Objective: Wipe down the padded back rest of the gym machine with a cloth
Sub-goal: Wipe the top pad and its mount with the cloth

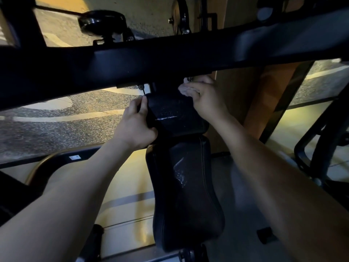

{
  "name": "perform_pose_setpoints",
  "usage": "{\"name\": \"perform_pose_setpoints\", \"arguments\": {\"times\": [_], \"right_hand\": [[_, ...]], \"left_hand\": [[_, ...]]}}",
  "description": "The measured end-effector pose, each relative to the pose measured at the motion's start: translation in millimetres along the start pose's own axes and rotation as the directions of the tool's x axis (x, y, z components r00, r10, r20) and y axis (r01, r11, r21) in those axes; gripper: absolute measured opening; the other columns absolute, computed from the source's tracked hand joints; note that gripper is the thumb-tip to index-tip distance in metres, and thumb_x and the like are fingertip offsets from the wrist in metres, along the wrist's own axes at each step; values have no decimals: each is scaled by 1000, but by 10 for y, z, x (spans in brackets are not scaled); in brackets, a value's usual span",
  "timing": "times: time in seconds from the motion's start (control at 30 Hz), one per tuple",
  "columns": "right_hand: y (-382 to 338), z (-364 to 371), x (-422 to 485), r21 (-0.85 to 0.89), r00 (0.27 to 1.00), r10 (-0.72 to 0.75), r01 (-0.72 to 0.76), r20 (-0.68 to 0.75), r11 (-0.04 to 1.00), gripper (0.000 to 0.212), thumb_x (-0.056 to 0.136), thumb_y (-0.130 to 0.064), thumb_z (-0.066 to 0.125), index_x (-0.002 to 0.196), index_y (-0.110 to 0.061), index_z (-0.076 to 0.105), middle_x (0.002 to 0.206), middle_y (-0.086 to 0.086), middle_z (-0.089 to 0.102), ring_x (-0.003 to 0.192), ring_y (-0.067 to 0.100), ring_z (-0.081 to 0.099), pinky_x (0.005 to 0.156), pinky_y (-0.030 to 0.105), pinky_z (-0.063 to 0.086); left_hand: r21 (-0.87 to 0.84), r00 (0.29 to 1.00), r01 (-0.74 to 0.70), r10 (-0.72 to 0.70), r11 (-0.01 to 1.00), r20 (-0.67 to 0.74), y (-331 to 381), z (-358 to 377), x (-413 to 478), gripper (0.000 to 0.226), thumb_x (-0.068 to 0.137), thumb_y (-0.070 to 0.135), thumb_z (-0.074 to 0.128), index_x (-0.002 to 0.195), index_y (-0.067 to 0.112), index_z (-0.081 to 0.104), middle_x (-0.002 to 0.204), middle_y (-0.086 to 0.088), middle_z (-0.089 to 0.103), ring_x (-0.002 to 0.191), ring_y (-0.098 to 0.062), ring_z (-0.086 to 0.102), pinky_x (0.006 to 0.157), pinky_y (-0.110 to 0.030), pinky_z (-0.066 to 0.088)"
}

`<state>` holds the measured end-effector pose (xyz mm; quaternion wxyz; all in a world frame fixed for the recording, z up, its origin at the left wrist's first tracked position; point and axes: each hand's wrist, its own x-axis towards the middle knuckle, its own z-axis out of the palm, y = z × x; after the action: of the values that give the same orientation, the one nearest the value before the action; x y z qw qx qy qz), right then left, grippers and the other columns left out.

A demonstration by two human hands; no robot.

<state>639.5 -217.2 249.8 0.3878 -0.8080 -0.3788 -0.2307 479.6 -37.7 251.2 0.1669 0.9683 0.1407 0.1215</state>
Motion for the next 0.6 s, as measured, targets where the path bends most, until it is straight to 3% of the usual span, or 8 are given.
{"name": "perform_pose_setpoints", "arguments": {"times": [0.13,0.23,0.37,0.43,0.53,0.6], "right_hand": [[-209,214,-4,-30,999,9,-10,-39,1000,27,92,-2,54,99,-13,78,107,9,60,102,29,61,92,45,55],[-323,234,3,-63,993,-112,114,45,991,28,94,-8,53,104,-15,78,104,12,63,97,31,60,84,41,55],[31,86,36,-94,999,32,-32,0,995,32,96,-12,52,113,-28,75,114,11,61,105,35,59,90,46,54],[13,147,6,-115,994,98,-102,-36,988,31,94,-8,52,110,-23,74,116,12,58,106,36,58,90,48,55],[-178,195,-16,-131,1000,18,-15,19,991,26,95,-2,51,102,-9,75,110,15,57,106,34,56,94,41,51],[-204,128,-10,-108,998,-15,22,68,994,25,99,-7,51,110,-8,74,113,16,57,109,34,57,98,37,49]], "left_hand": [[-14,1000,21,-21,1000,4,37,20,2,101,85,39,63,163,18,2,162,11,6,150,-21,11,122,-36,25],[-7,1000,28,-28,1000,-2,52,11,13,101,85,39,63,163,17,2,162,10,7,150,-21,12,121,-37,25],[-18,1000,30,-30,999,-1,36,7,16,100,86,41,62,163,18,3,163,11,6,151,-21,11,122,-35,24],[-33,1000,31,-31,999,-5,50,33,14,100,86,42,62,163,17,3,163,8,7,150,-22,11,122,-35,23],[-20,999,34,-34,999,-29,78,63,10,101,86,44,60,163,15,1,162,2,10,149,-25,14,120,-36,23],[-26,998,27,-28,999,-57,73,65,14,99,86,47,58,162,14,5,160,-1,15,147,-28,17,118,-39,26]]}}
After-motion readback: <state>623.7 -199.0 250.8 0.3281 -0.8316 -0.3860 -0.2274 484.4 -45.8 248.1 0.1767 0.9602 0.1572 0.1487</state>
